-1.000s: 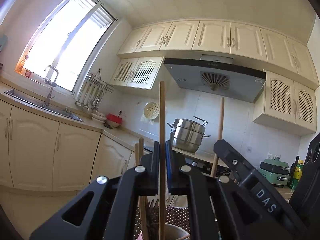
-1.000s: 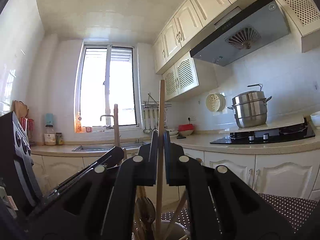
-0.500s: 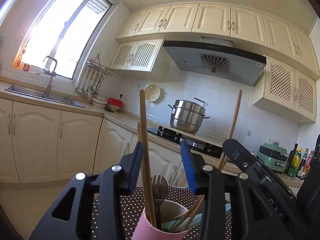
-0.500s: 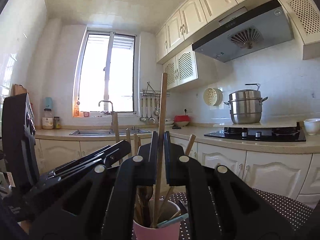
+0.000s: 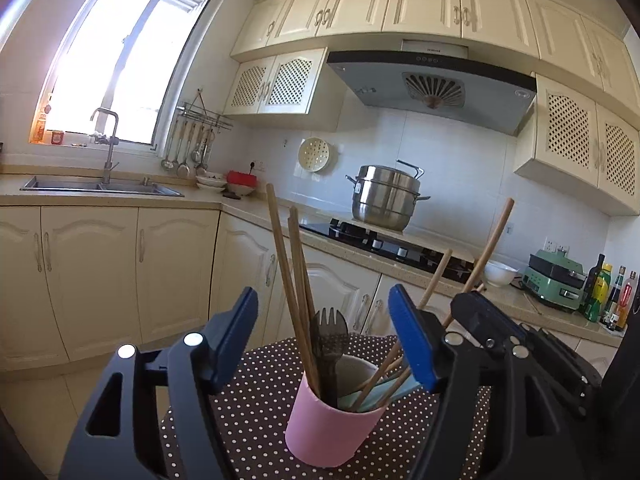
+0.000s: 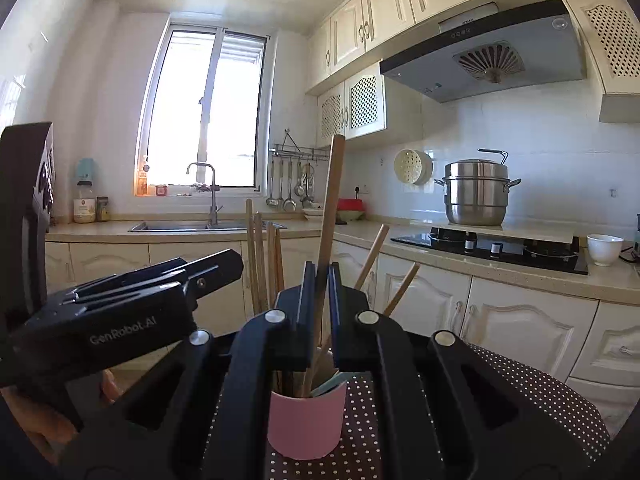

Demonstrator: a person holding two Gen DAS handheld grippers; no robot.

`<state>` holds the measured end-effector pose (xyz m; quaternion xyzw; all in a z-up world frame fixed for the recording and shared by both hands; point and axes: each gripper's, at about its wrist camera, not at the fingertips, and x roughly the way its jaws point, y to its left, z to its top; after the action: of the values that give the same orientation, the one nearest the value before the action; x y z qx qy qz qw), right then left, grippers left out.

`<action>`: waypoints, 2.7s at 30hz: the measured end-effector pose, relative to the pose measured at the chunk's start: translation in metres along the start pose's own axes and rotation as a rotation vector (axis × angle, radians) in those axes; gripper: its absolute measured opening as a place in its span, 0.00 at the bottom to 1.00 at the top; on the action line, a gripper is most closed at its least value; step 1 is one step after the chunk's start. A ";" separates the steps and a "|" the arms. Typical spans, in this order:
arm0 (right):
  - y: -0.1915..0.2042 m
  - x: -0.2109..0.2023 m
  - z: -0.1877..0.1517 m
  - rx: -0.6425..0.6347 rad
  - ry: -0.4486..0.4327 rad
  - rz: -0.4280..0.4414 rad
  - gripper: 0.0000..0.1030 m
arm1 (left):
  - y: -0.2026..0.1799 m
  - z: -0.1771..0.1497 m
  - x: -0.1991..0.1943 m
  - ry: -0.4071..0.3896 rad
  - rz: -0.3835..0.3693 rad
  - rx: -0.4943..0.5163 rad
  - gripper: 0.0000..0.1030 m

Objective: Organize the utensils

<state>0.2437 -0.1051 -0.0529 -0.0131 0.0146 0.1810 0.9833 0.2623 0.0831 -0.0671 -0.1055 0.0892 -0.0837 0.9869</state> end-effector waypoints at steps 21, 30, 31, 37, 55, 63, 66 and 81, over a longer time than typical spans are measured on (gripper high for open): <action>0.010 -0.041 0.011 -0.008 0.064 -0.057 0.26 | -0.016 0.007 -0.042 0.130 0.081 0.050 0.74; 0.008 -0.098 0.022 0.038 0.066 -0.081 0.46 | -0.036 0.010 -0.094 0.078 0.126 0.081 0.80; 0.009 -0.104 0.024 0.038 0.068 -0.081 0.48 | -0.040 0.010 -0.102 0.070 0.137 0.090 0.80; 0.016 -0.142 0.025 0.046 0.110 -0.098 0.56 | -0.060 0.008 -0.148 0.023 0.124 0.117 0.86; 0.037 -0.235 0.043 0.002 0.058 -0.141 0.69 | -0.102 0.001 -0.239 -0.033 0.133 0.215 0.90; 0.036 -0.254 0.049 -0.005 0.038 -0.148 0.70 | -0.110 0.007 -0.263 -0.078 0.135 0.225 0.90; 0.036 -0.258 0.051 -0.009 0.038 -0.154 0.71 | -0.114 0.008 -0.267 -0.088 0.139 0.234 0.90; 0.046 -0.271 0.056 -0.053 0.015 -0.183 0.75 | -0.114 0.012 -0.279 -0.115 0.122 0.229 0.90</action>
<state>-0.0244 -0.1564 0.0115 -0.0419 0.0158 0.0907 0.9949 -0.0228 0.0268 0.0137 0.0086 0.0288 -0.0269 0.9992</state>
